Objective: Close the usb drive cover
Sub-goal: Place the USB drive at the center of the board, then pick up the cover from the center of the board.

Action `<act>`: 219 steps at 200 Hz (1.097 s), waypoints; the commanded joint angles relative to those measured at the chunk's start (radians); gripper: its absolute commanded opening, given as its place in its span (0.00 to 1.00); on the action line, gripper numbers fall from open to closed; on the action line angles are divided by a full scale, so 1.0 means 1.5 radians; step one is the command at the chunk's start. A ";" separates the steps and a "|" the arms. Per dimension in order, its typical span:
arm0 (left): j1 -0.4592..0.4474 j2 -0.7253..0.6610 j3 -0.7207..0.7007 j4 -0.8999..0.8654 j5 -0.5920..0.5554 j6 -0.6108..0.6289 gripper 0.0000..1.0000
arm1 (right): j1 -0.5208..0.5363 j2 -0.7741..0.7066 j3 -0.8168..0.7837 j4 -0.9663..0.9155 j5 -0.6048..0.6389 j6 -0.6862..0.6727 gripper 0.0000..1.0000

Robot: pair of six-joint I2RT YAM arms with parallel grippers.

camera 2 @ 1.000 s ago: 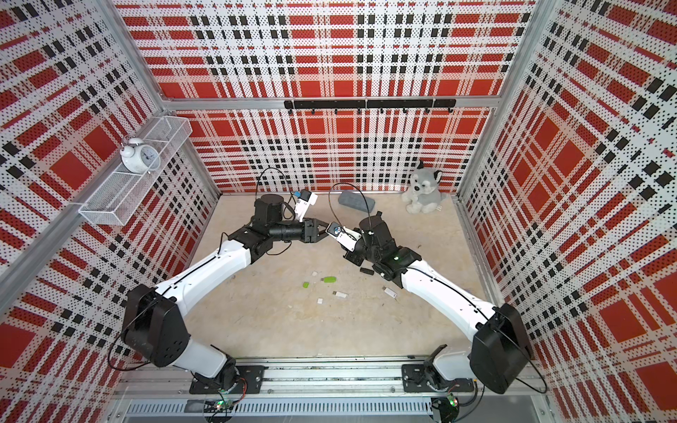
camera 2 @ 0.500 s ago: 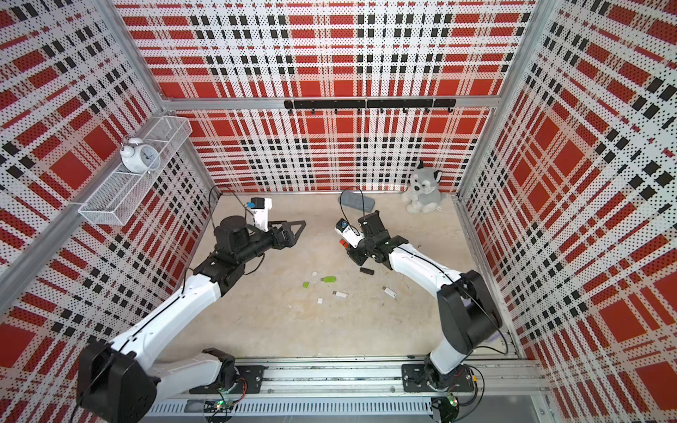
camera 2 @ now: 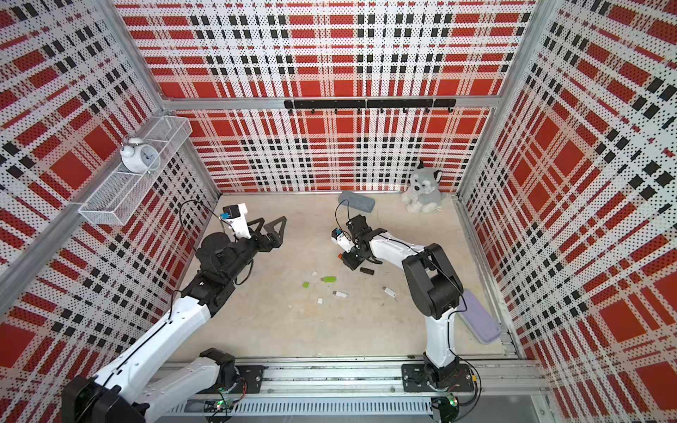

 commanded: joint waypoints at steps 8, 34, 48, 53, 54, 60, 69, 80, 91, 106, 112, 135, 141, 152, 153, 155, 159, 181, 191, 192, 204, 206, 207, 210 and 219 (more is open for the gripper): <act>0.009 0.006 -0.010 0.023 -0.006 -0.004 0.98 | 0.003 0.030 0.025 -0.037 0.033 0.002 0.14; 0.012 0.008 -0.010 0.022 -0.005 -0.006 0.98 | 0.006 0.044 0.030 -0.040 0.051 -0.002 0.15; 0.013 0.006 -0.011 0.020 -0.004 -0.007 0.98 | 0.009 0.050 0.033 -0.043 0.055 -0.007 0.15; 0.013 0.005 -0.012 0.020 -0.003 -0.007 0.98 | 0.010 0.052 0.034 -0.043 0.057 -0.008 0.15; 0.013 0.005 -0.012 0.020 -0.003 -0.007 0.98 | 0.010 0.052 0.034 -0.043 0.058 -0.008 0.15; 0.013 0.005 -0.013 0.020 -0.004 -0.007 0.99 | 0.011 0.056 0.035 -0.042 0.061 -0.008 0.16; 0.014 0.004 -0.015 0.020 -0.005 -0.009 0.98 | 0.012 0.058 0.035 -0.042 0.061 -0.009 0.18; 0.015 0.003 -0.016 0.021 0.000 -0.009 0.98 | 0.013 0.060 0.036 -0.042 0.061 -0.010 0.24; 0.017 0.003 -0.018 0.020 0.001 -0.012 0.98 | 0.014 0.059 0.035 -0.040 0.065 -0.011 0.30; 0.022 0.001 -0.024 0.021 0.002 -0.017 0.98 | 0.013 0.052 0.031 -0.035 0.069 -0.011 0.36; 0.024 0.000 -0.025 0.020 0.002 -0.020 0.98 | 0.014 0.047 0.027 -0.030 0.072 -0.010 0.38; 0.033 -0.001 -0.035 0.023 -0.012 -0.045 0.98 | 0.014 0.024 0.022 -0.024 0.083 -0.012 0.43; 0.038 0.000 -0.036 0.022 -0.010 -0.051 0.98 | 0.014 0.016 0.021 -0.023 0.083 -0.013 0.44; 0.046 0.002 -0.039 0.019 0.003 -0.068 0.98 | 0.014 -0.007 0.014 -0.014 0.078 -0.015 0.46; 0.046 0.003 -0.039 0.019 0.005 -0.071 0.99 | 0.014 -0.010 0.013 -0.012 0.078 -0.015 0.46; 0.045 0.004 -0.041 0.018 0.008 -0.073 0.98 | 0.014 -0.015 0.012 -0.009 0.078 -0.015 0.46; 0.063 0.006 -0.042 0.016 0.015 -0.081 0.98 | 0.014 -0.025 0.005 0.000 0.074 -0.016 0.46; 0.118 0.029 -0.057 0.012 0.089 -0.131 0.98 | 0.020 -0.085 -0.033 0.054 0.037 -0.032 0.46; 0.147 0.045 -0.065 0.015 0.129 -0.159 0.98 | 0.027 -0.109 -0.054 0.083 0.015 -0.048 0.45; 0.150 0.047 -0.066 0.015 0.132 -0.162 0.98 | 0.028 -0.112 -0.056 0.085 0.014 -0.049 0.45; 0.180 0.058 -0.086 0.032 0.169 -0.195 0.98 | 0.043 -0.135 -0.079 0.117 -0.003 -0.073 0.42; 0.185 0.059 -0.090 0.037 0.173 -0.200 0.98 | 0.046 -0.138 -0.084 0.124 -0.004 -0.076 0.42; 0.186 0.059 -0.093 0.039 0.175 -0.202 0.98 | 0.048 -0.140 -0.085 0.127 -0.005 -0.077 0.42; 0.190 0.059 -0.099 0.045 0.178 -0.207 0.98 | 0.054 -0.144 -0.092 0.137 -0.010 -0.082 0.42; 0.198 0.056 -0.116 0.050 0.179 -0.219 0.98 | 0.073 -0.154 -0.105 0.160 -0.019 -0.093 0.41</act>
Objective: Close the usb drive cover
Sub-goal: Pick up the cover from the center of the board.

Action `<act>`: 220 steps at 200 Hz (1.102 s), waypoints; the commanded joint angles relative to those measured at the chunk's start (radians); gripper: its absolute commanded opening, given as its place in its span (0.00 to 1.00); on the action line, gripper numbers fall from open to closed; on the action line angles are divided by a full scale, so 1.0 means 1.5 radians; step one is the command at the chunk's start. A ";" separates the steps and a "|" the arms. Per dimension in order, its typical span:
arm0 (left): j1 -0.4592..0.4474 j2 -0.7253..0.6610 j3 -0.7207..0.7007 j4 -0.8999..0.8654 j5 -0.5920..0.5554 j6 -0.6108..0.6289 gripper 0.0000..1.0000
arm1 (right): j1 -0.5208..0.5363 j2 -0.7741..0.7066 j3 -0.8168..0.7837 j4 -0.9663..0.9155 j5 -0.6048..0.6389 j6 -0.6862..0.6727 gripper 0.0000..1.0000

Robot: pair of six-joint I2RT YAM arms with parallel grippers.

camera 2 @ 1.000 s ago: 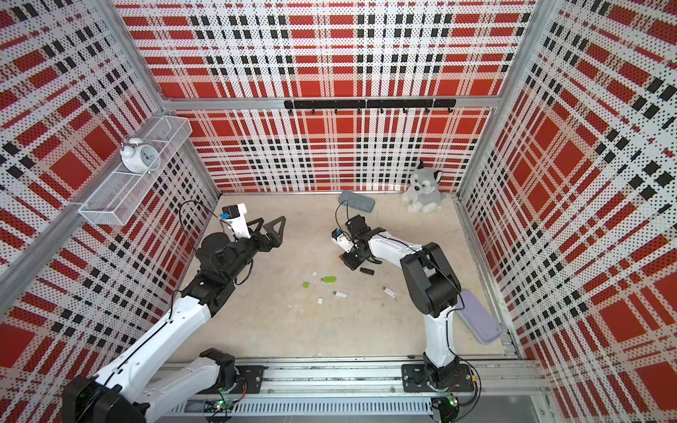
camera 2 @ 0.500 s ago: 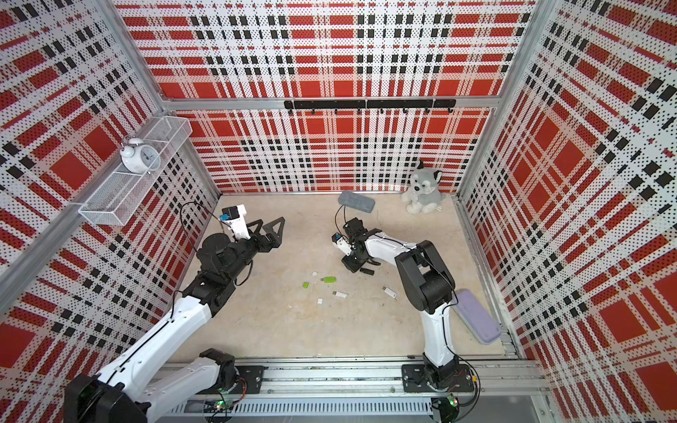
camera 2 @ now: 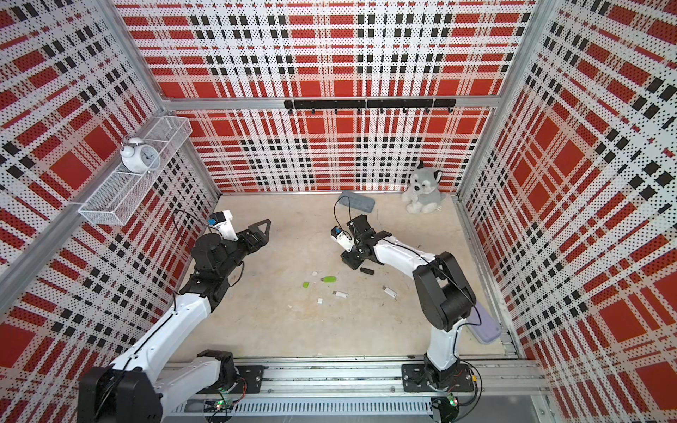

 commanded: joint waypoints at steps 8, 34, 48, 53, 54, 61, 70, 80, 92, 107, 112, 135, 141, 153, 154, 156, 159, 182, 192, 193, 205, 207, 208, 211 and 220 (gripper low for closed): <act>0.036 -0.002 -0.054 0.031 0.064 -0.071 0.99 | 0.061 -0.044 -0.040 0.107 -0.063 -0.054 0.41; 0.038 -0.037 -0.079 0.019 0.024 -0.059 0.98 | 0.106 -0.023 -0.046 0.144 -0.095 -0.061 0.41; 0.040 -0.047 -0.088 0.008 0.012 -0.054 0.98 | 0.128 -0.004 -0.043 0.162 -0.111 -0.063 0.41; 0.040 -0.051 -0.091 0.004 0.007 -0.055 0.98 | 0.136 0.003 -0.044 0.170 -0.113 -0.065 0.41; 0.040 -0.052 -0.092 0.004 0.006 -0.055 0.98 | 0.137 0.005 -0.044 0.171 -0.113 -0.065 0.41; 0.040 -0.056 -0.098 0.003 0.002 -0.054 0.99 | 0.148 0.015 -0.042 0.180 -0.115 -0.066 0.41; 0.040 -0.062 -0.105 0.001 -0.003 -0.054 0.98 | 0.158 0.029 -0.043 0.197 -0.115 -0.062 0.41; 0.041 -0.068 -0.112 -0.003 -0.011 -0.050 0.99 | 0.167 0.044 -0.041 0.208 -0.121 -0.060 0.40; 0.041 -0.075 -0.119 -0.005 -0.014 -0.045 0.98 | 0.177 0.062 -0.037 0.214 -0.122 -0.057 0.40; 0.040 -0.087 -0.124 -0.012 -0.025 -0.038 0.99 | 0.183 0.081 -0.035 0.220 -0.122 -0.055 0.39; 0.040 -0.091 -0.127 -0.013 -0.028 -0.036 0.98 | 0.186 0.086 -0.035 0.221 -0.121 -0.054 0.39; 0.041 -0.108 -0.139 -0.008 -0.033 -0.031 0.98 | 0.190 0.106 -0.032 0.216 -0.113 -0.059 0.39; 0.041 -0.112 -0.140 -0.006 -0.033 -0.031 0.98 | 0.190 0.111 -0.031 0.215 -0.106 -0.061 0.39; 0.040 -0.113 -0.141 -0.004 -0.033 -0.030 0.98 | 0.190 0.119 -0.031 0.216 -0.098 -0.062 0.39; 0.041 -0.113 -0.141 -0.004 -0.033 -0.030 0.98 | 0.190 0.120 -0.031 0.216 -0.098 -0.062 0.39; 0.041 -0.113 -0.141 -0.004 -0.033 -0.029 0.98 | 0.190 0.122 -0.031 0.215 -0.097 -0.063 0.39; 0.041 -0.114 -0.141 -0.003 -0.033 -0.029 0.98 | 0.191 0.125 -0.029 0.212 -0.095 -0.063 0.39; 0.043 -0.108 -0.139 0.005 -0.023 -0.028 0.99 | 0.191 0.139 -0.022 0.208 -0.085 -0.061 0.38; 0.043 -0.105 -0.139 0.006 -0.019 -0.028 0.98 | 0.191 0.146 -0.020 0.212 -0.083 -0.060 0.38; 0.043 -0.104 -0.139 0.006 -0.019 -0.028 0.98 | 0.191 0.146 -0.020 0.212 -0.082 -0.060 0.38; 0.044 -0.102 -0.138 0.008 -0.016 -0.028 0.98 | 0.191 0.154 -0.015 0.213 -0.074 -0.054 0.38; 0.045 -0.102 -0.138 0.008 -0.015 -0.028 0.98 | 0.191 0.154 -0.014 0.213 -0.074 -0.054 0.38; 0.044 -0.101 -0.138 0.008 -0.015 -0.028 0.98 | 0.191 0.155 -0.014 0.213 -0.073 -0.053 0.38; 0.044 -0.101 -0.138 0.008 -0.014 -0.028 0.98 | 0.191 0.156 -0.013 0.214 -0.072 -0.053 0.38; 0.044 -0.100 -0.137 0.010 -0.013 -0.027 0.98 | 0.191 0.161 -0.010 0.214 -0.075 -0.054 0.38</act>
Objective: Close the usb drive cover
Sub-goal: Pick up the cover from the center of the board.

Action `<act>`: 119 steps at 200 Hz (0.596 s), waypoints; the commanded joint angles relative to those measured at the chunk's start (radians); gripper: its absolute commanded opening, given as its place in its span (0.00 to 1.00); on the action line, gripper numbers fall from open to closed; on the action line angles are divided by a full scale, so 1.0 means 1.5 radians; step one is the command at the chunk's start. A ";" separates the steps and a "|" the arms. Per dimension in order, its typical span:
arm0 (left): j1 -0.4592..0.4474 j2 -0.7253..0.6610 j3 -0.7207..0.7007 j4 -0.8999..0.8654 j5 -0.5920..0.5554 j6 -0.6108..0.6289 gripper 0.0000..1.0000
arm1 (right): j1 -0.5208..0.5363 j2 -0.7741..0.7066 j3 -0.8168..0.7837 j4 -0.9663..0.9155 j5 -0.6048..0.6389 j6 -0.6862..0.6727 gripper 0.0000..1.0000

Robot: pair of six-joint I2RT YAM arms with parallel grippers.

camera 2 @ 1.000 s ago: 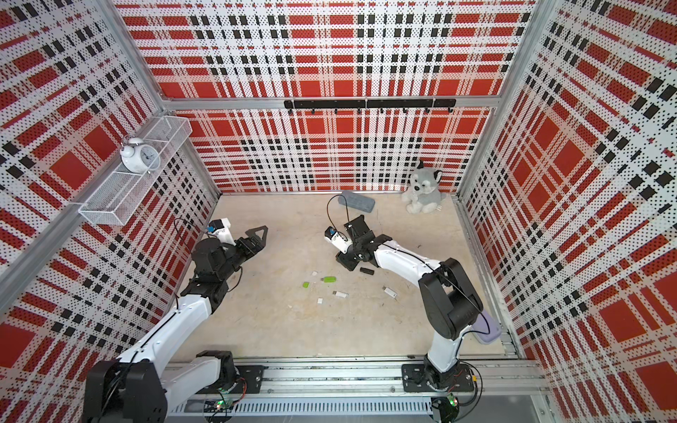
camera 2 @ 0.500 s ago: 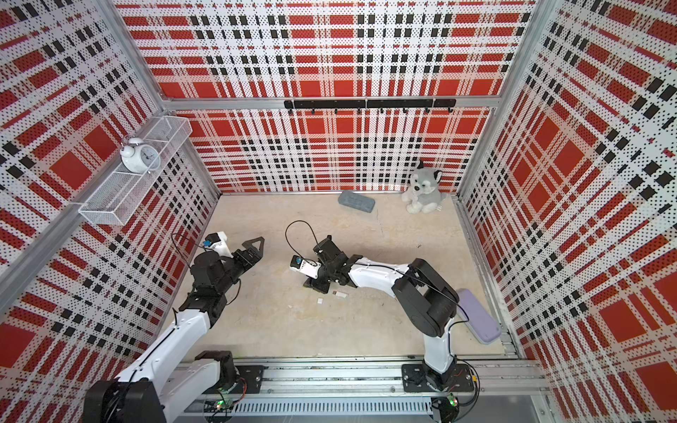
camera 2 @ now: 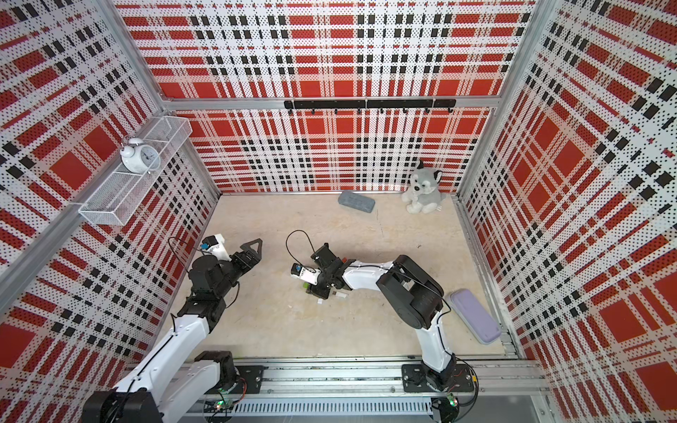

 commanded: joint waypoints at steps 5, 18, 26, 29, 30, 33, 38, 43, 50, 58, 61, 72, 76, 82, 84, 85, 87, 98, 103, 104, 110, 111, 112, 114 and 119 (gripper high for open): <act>0.006 0.005 -0.003 0.020 0.010 0.013 0.98 | 0.004 0.023 0.025 0.010 0.007 0.003 0.38; 0.008 0.006 -0.001 0.019 0.011 0.013 0.98 | 0.004 0.032 0.033 0.010 0.011 0.007 0.39; 0.008 0.007 -0.002 0.019 0.012 0.013 0.98 | 0.004 0.037 0.039 0.008 0.012 0.007 0.39; 0.008 0.007 -0.002 0.019 0.012 0.013 0.99 | 0.004 0.040 0.041 0.007 0.012 0.007 0.39; 0.009 0.007 -0.002 0.019 0.012 0.013 0.98 | 0.004 0.040 0.041 0.007 0.013 0.007 0.39; 0.009 0.007 -0.003 0.019 0.013 0.013 0.98 | 0.003 0.042 0.043 0.007 0.014 0.008 0.39; 0.010 0.007 -0.003 0.019 0.013 0.013 0.98 | 0.004 0.045 0.046 0.007 0.015 0.008 0.39; 0.008 0.007 -0.002 0.020 0.014 0.013 0.98 | 0.004 0.049 0.049 0.005 0.015 0.008 0.39; 0.011 0.009 -0.002 0.019 0.015 0.013 0.98 | 0.004 0.053 0.054 0.002 0.016 0.008 0.39; 0.011 0.008 -0.002 0.019 0.016 0.013 0.98 | 0.004 0.058 0.059 0.000 0.017 0.008 0.39; 0.011 0.009 -0.002 0.019 0.016 0.013 0.99 | 0.004 0.060 0.061 -0.001 0.017 0.008 0.39; 0.011 0.008 -0.002 0.019 0.018 0.013 0.98 | 0.004 0.067 0.066 -0.008 0.013 0.005 0.37; 0.012 0.008 -0.002 0.019 0.018 0.014 0.98 | 0.004 0.068 0.067 -0.009 0.011 0.005 0.37; 0.012 0.007 -0.002 0.019 0.019 0.015 0.98 | 0.004 0.070 0.067 -0.010 0.010 0.005 0.36; 0.013 0.008 -0.002 0.019 0.020 0.015 0.98 | 0.004 0.070 0.067 -0.011 0.010 0.005 0.35; 0.013 0.008 -0.002 0.019 0.020 0.015 0.98 | 0.004 0.070 0.067 -0.011 0.010 0.004 0.35; 0.012 0.008 -0.002 0.019 0.020 0.016 0.98 | 0.004 0.070 0.066 -0.011 0.009 0.004 0.34; 0.014 0.008 -0.002 0.018 0.022 0.017 0.98 | 0.003 0.072 0.064 -0.013 0.004 0.000 0.31; 0.015 0.009 -0.002 0.018 0.023 0.018 0.98 | 0.004 0.072 0.062 -0.014 0.004 0.000 0.31; 0.016 0.009 -0.002 0.018 0.023 0.018 0.98 | 0.004 0.072 0.062 -0.014 0.004 0.000 0.31; 0.016 0.010 -0.003 0.018 0.025 0.019 0.98 | 0.004 0.072 0.061 -0.015 0.004 0.000 0.30; 0.015 0.010 -0.003 0.018 0.025 0.019 0.98 | 0.004 0.072 0.060 -0.015 0.004 0.001 0.30; 0.015 0.010 -0.003 0.018 0.026 0.019 0.98 | 0.004 0.072 0.060 -0.015 0.004 0.000 0.30; 0.016 0.011 -0.003 0.018 0.026 0.019 0.98 | 0.004 0.071 0.060 -0.017 0.004 -0.001 0.30; 0.016 0.013 -0.002 0.018 0.028 0.020 0.98 | 0.004 0.071 0.058 -0.017 0.005 -0.002 0.30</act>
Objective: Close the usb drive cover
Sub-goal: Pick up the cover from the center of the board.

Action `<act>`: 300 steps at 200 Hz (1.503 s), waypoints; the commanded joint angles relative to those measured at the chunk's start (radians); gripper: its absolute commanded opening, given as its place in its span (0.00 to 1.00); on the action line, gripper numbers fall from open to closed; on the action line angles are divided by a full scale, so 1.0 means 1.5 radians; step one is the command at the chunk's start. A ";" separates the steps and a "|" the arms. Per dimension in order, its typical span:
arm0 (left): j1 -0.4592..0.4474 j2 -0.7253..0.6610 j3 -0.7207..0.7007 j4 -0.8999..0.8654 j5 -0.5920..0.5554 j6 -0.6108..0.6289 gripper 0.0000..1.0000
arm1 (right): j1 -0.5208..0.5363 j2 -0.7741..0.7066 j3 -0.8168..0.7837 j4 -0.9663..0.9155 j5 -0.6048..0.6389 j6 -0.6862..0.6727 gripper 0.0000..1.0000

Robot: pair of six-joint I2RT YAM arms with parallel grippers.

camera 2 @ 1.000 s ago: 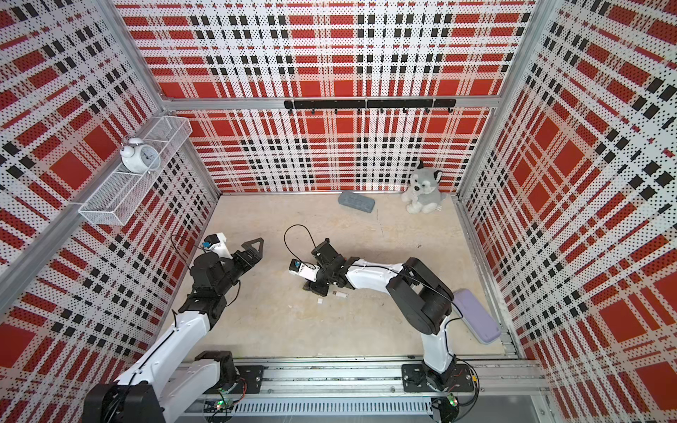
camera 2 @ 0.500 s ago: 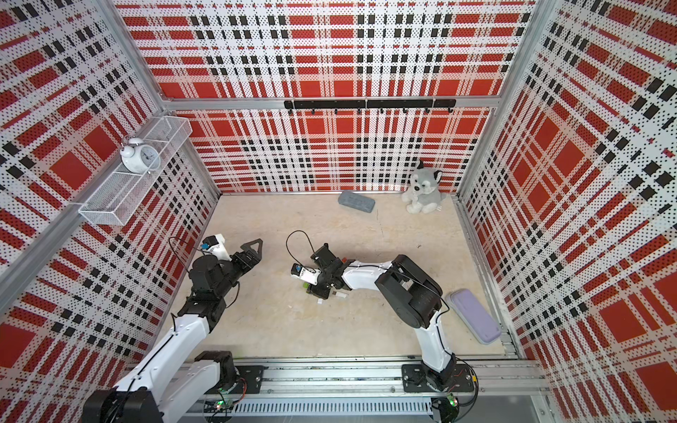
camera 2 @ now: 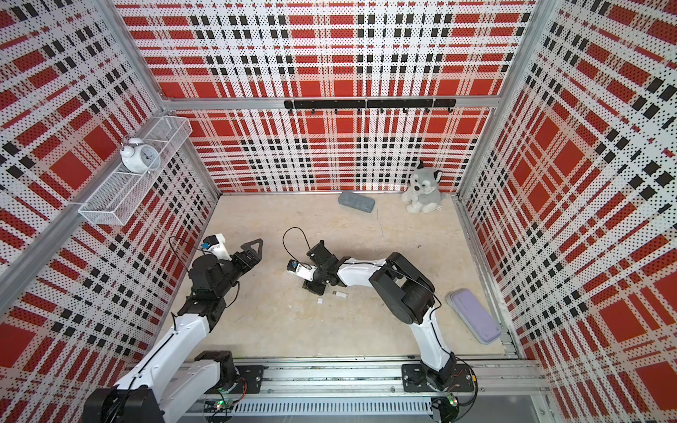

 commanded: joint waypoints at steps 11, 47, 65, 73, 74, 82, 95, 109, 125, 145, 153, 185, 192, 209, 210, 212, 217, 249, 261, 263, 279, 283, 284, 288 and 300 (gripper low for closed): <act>0.009 0.008 -0.002 0.014 0.017 0.017 0.98 | 0.004 0.019 -0.006 -0.020 0.004 -0.005 0.29; 0.009 0.012 -0.001 0.015 0.025 0.017 0.98 | 0.004 0.019 -0.013 -0.024 0.005 -0.009 0.24; 0.008 0.012 -0.001 0.013 0.027 0.018 0.99 | 0.004 0.014 -0.019 -0.022 0.002 -0.009 0.23; 0.009 0.011 -0.001 0.013 0.027 0.018 0.98 | 0.004 0.011 -0.023 -0.019 0.003 -0.010 0.21; 0.008 0.012 -0.001 0.013 0.028 0.018 0.98 | 0.004 0.009 -0.023 -0.019 0.002 -0.010 0.21; 0.010 0.012 -0.001 0.014 0.028 0.018 0.99 | 0.004 0.005 -0.027 -0.013 0.002 -0.012 0.21; 0.009 0.015 -0.001 0.015 0.035 0.020 1.00 | 0.004 -0.009 -0.030 -0.009 -0.003 -0.018 0.19; 0.010 0.020 0.000 0.017 0.044 0.023 0.95 | 0.004 -0.033 -0.043 0.011 -0.005 -0.021 0.18; 0.008 0.029 0.003 0.021 0.060 0.027 0.90 | 0.003 -0.068 -0.063 0.039 -0.003 -0.031 0.17; 0.000 0.044 0.013 0.026 0.088 0.034 0.84 | -0.001 -0.128 -0.098 0.074 0.004 -0.046 0.18; -0.010 0.053 0.017 0.028 0.098 0.041 0.82 | -0.006 -0.155 -0.117 0.092 0.004 -0.053 0.18; -0.092 0.114 0.062 0.028 0.146 0.084 0.77 | -0.037 -0.272 -0.195 0.143 0.006 -0.096 0.18; -0.108 0.132 0.075 0.028 0.159 0.090 0.76 | -0.044 -0.291 -0.214 0.156 0.007 -0.110 0.19; -0.146 0.175 0.103 0.029 0.197 0.102 0.75 | -0.057 -0.341 -0.249 0.175 0.018 -0.142 0.19; -0.147 0.178 0.105 0.029 0.200 0.103 0.75 | -0.058 -0.344 -0.251 0.175 0.020 -0.144 0.19; -0.153 0.184 0.108 0.030 0.204 0.105 0.75 | -0.059 -0.348 -0.254 0.178 0.023 -0.146 0.20; -0.155 0.198 0.117 0.029 0.219 0.109 0.74 | -0.061 -0.359 -0.259 0.178 0.026 -0.153 0.20; -0.217 0.257 0.161 0.026 0.278 0.128 0.70 | -0.066 -0.404 -0.277 0.186 0.040 -0.175 0.20; -0.227 0.271 0.170 0.033 0.296 0.127 0.70 | -0.066 -0.413 -0.282 0.194 0.038 -0.179 0.21; -0.229 0.274 0.171 0.035 0.300 0.127 0.70 | -0.066 -0.415 -0.283 0.194 0.038 -0.181 0.21; -0.234 0.290 0.178 0.037 0.324 0.126 0.69 | -0.066 -0.420 -0.286 0.202 0.037 -0.182 0.21; -0.235 0.291 0.179 0.038 0.330 0.126 0.69 | -0.066 -0.422 -0.286 0.201 0.038 -0.182 0.21; -0.235 0.292 0.179 0.038 0.331 0.126 0.69 | -0.066 -0.422 -0.286 0.201 0.038 -0.182 0.21; -0.236 0.293 0.180 0.038 0.336 0.126 0.69 | -0.066 -0.421 -0.285 0.201 0.038 -0.183 0.21; -0.238 0.299 0.182 0.039 0.353 0.128 0.67 | -0.066 -0.422 -0.284 0.202 0.037 -0.184 0.21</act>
